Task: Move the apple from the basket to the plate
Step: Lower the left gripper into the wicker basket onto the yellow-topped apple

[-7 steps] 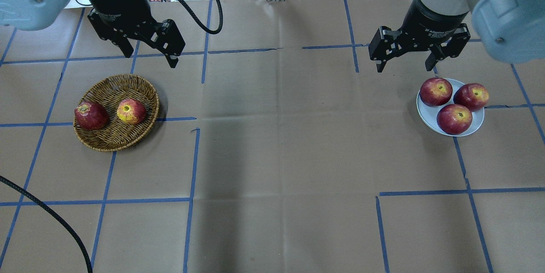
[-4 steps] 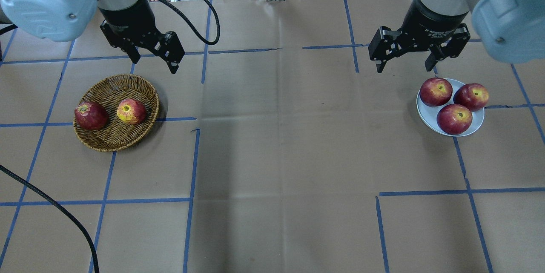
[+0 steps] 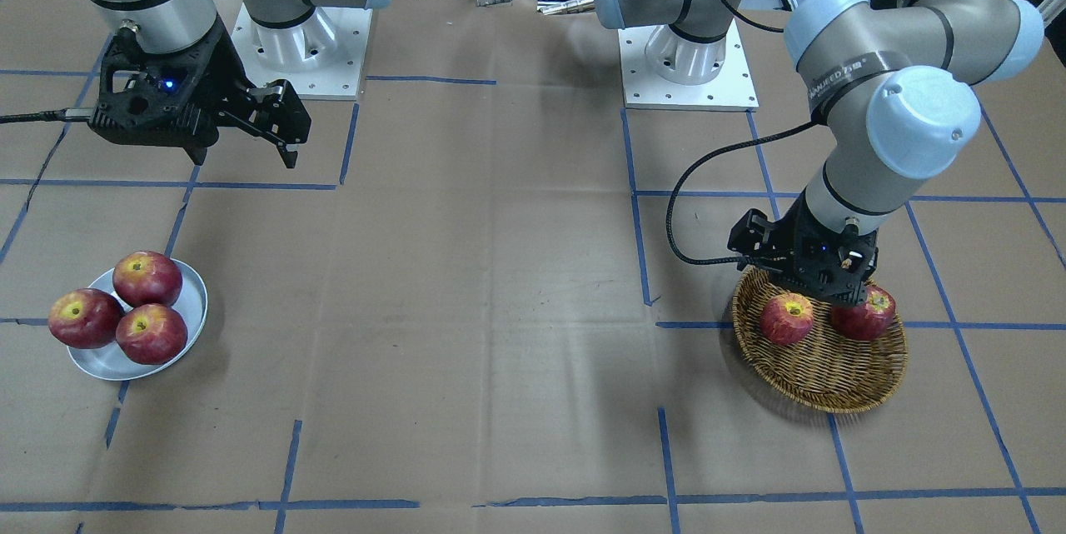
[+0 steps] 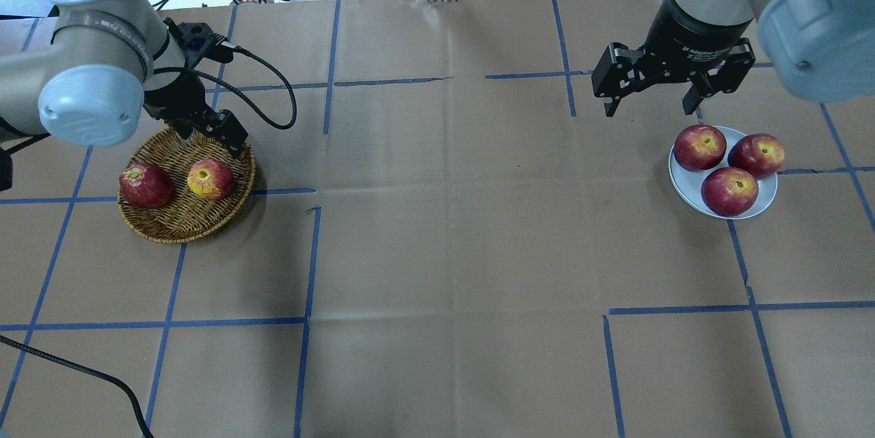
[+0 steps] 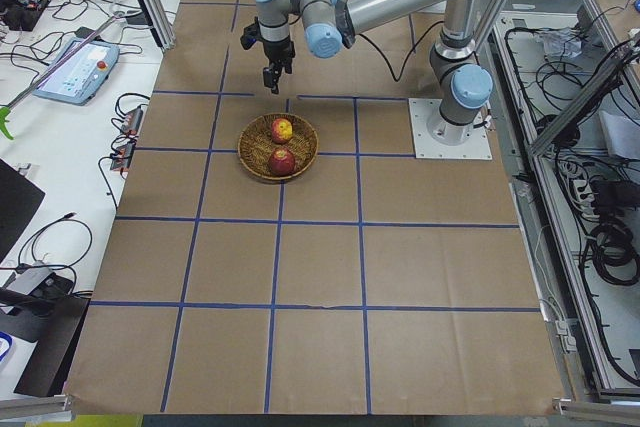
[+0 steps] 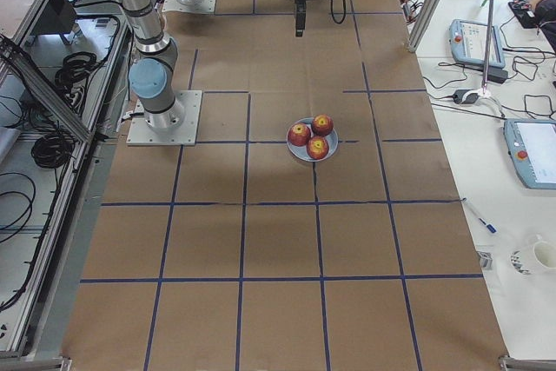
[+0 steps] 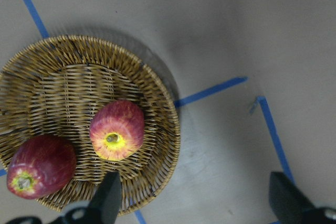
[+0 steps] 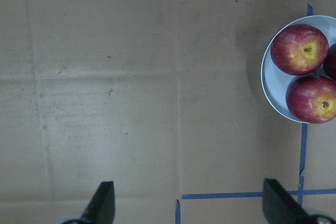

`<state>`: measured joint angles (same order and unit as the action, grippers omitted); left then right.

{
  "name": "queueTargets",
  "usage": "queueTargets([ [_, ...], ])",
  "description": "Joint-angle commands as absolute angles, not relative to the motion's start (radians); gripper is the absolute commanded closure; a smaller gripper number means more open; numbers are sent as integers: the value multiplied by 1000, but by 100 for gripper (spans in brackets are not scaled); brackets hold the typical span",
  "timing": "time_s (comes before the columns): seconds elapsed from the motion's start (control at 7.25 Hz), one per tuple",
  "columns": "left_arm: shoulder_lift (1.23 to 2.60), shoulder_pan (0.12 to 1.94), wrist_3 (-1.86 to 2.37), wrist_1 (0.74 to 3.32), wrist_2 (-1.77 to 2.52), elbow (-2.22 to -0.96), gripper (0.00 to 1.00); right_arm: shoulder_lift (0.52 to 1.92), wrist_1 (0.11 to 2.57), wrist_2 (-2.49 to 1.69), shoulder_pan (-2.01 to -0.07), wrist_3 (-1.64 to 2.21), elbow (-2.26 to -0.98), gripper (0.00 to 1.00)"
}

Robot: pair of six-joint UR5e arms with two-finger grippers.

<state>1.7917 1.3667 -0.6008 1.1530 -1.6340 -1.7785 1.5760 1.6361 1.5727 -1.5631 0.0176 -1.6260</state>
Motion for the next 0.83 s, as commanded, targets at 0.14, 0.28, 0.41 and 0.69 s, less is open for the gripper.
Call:
queueTargets([
  [0.14, 1897, 1289, -666, 1014, -1634, -1818, 2, 1577, 1635, 1571, -1563, 17, -1626, 0],
  [0.28, 1919, 1286, -666, 978, -1635, -1831, 2, 1575, 1635, 1574, -1563, 17, -1626, 0],
  [0.41, 1943, 1278, -664, 977, -1631, -1832, 2, 1575, 1637, 1572, -1563, 17, -1626, 0],
  [0.69, 1985, 1264, -664, 977, -1631, -1813, 2, 1575, 1638, 1572, -1563, 17, -1626, 0],
])
